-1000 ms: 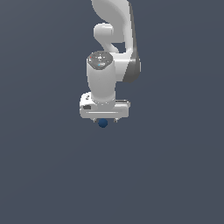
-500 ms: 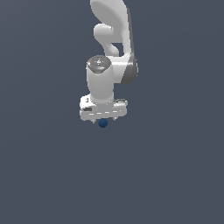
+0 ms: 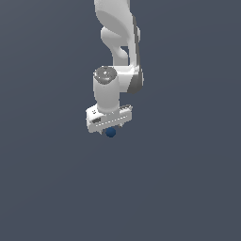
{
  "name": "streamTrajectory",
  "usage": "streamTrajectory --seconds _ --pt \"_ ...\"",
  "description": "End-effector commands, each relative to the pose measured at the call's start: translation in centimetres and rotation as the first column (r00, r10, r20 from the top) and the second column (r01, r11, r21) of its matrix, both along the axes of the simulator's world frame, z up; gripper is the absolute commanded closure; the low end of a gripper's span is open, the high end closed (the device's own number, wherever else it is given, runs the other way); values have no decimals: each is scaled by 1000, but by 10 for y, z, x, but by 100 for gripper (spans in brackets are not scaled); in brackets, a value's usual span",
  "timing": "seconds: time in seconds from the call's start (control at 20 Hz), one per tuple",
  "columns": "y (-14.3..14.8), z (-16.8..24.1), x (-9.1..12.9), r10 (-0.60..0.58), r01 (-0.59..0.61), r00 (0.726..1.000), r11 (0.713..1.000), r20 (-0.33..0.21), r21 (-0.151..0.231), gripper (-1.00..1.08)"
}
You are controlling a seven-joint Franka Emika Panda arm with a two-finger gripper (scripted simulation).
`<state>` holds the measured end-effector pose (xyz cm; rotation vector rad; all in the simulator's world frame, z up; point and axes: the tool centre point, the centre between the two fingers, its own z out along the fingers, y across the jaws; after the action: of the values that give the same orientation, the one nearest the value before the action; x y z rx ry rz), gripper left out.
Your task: Pick up the object and move it to a goal position.
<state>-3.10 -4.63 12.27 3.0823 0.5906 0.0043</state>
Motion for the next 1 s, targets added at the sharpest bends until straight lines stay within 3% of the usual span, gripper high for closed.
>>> streamTrajectory --seconds 0.0,0.45,0.95 --pt "-2 -8 -7 67 -67 998 998 -1 -1 -92" --pt "-7 -31 -30 265 -265 964 964 -3 1 -92" --pt "-8 -41 -41 356 -356 935 935 -3 3 -92"
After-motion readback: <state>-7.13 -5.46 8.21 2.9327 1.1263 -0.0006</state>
